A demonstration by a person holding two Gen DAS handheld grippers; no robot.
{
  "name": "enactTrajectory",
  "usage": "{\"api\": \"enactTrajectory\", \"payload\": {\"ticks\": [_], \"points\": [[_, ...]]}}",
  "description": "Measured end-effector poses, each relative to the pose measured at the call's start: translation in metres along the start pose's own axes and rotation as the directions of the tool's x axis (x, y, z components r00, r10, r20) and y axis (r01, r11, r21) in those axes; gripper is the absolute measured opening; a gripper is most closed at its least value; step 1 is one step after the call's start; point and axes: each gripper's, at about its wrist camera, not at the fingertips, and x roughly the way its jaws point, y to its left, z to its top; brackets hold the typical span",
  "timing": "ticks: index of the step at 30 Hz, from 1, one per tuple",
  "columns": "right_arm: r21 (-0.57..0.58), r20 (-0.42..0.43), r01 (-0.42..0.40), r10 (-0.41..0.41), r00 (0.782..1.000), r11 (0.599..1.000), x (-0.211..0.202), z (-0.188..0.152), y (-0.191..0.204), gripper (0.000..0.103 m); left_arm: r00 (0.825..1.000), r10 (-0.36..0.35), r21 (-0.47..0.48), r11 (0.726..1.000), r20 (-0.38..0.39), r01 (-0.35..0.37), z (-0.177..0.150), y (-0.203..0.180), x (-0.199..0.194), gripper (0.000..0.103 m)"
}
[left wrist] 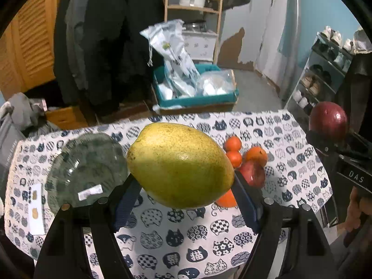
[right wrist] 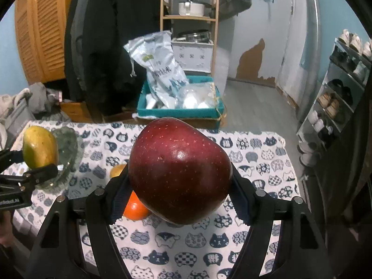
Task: Organize fruits
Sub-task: 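Lift the red apple with the right tool while the left tool lifts the mango toward the bowl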
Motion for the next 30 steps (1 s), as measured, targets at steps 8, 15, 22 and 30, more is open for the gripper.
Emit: {"api": "enactTrajectory", "payload": {"ticks": [8,15,22,30], "points": [[-0.016,0.037,-0.044,0.044,0.998,0.999,-0.009,0.018,0.021,0.075,0.997,0.040,-0.015,0.999,0.063,-0.039,0.008,0.019,-0.022,0.079],[-0.052,0.054,-0.088,0.091,0.994,0.995,-0.008,0.032,0.052,0.075,0.992,0.082,-0.045,0.996,0.093,-0.078,0.009,0.043,-0.034,0.079],[-0.080,0.046,-0.129,0.133,0.990,0.988,0.001,0.045,0.082,0.075,0.986,0.123,-0.083,0.990,0.110,-0.114,0.010,0.070,-0.042,0.079],[-0.115,0.028,-0.167,0.171,0.985,0.979,0.015,0.057,0.121,0.075,0.981,0.161,-0.131,0.980,0.110,-0.147,0.008,0.103,-0.046,0.079]]}}
